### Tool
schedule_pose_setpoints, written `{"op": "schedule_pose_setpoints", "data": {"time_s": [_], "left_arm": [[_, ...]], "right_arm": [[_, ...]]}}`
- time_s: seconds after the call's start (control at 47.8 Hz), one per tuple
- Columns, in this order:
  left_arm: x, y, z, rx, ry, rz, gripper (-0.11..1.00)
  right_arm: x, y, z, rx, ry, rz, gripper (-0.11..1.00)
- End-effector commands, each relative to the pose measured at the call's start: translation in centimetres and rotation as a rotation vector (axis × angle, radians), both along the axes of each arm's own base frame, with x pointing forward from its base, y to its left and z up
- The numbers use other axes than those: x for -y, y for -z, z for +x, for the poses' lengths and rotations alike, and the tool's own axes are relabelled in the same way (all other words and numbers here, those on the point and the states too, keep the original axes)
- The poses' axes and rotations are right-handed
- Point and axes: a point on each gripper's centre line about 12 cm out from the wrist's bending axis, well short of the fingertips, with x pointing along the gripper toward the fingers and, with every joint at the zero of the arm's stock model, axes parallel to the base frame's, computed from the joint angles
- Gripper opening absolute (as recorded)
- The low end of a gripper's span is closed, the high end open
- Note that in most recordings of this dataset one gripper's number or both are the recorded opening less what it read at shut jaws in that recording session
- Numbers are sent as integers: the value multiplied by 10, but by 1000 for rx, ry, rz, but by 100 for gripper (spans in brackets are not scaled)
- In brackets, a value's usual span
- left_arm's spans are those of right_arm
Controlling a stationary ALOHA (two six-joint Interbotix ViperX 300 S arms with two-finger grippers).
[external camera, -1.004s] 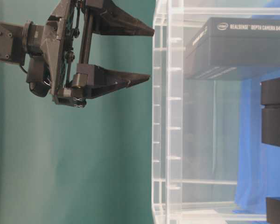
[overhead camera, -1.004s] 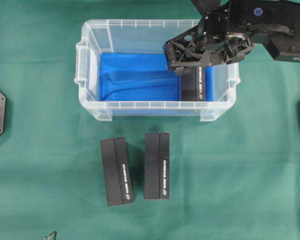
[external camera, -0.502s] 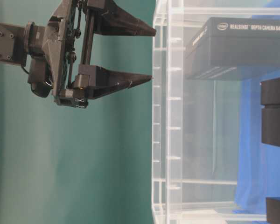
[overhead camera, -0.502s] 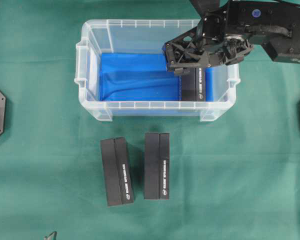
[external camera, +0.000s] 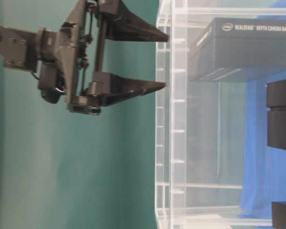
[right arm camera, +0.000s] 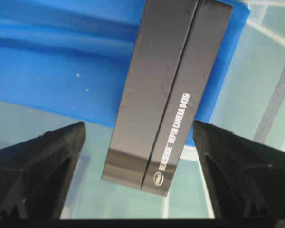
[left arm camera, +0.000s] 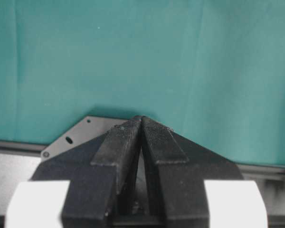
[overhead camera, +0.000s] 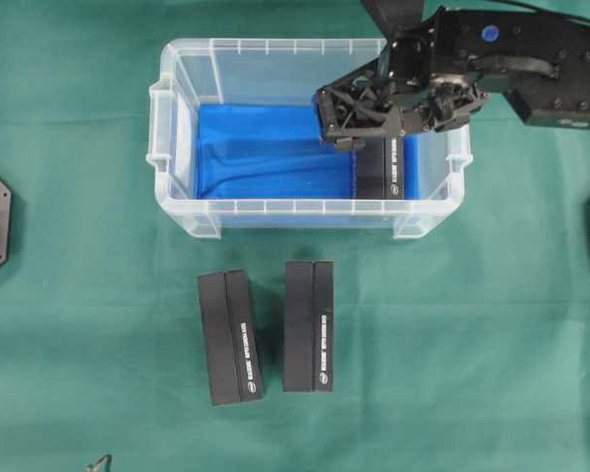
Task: Take the box out of the case with the right arm.
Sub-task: 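Lower the open right gripper around the remaining box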
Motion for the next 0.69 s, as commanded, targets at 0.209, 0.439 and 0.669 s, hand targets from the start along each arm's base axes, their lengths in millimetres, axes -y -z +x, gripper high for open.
{"op": "schedule_pose_setpoints", "data": {"time_s": [0.209, 0.439, 0.669], "left_arm": [[0, -2, 2, 6, -2, 2, 0], [0, -2, 3, 5, -2, 1, 0], [0, -1, 4, 2, -4, 2, 0]], "right_arm": [[-2, 24, -4, 28, 34, 4, 92], [-1, 50, -4, 43, 53, 16, 92], [-2, 66, 4, 36, 57, 39, 92]]}}
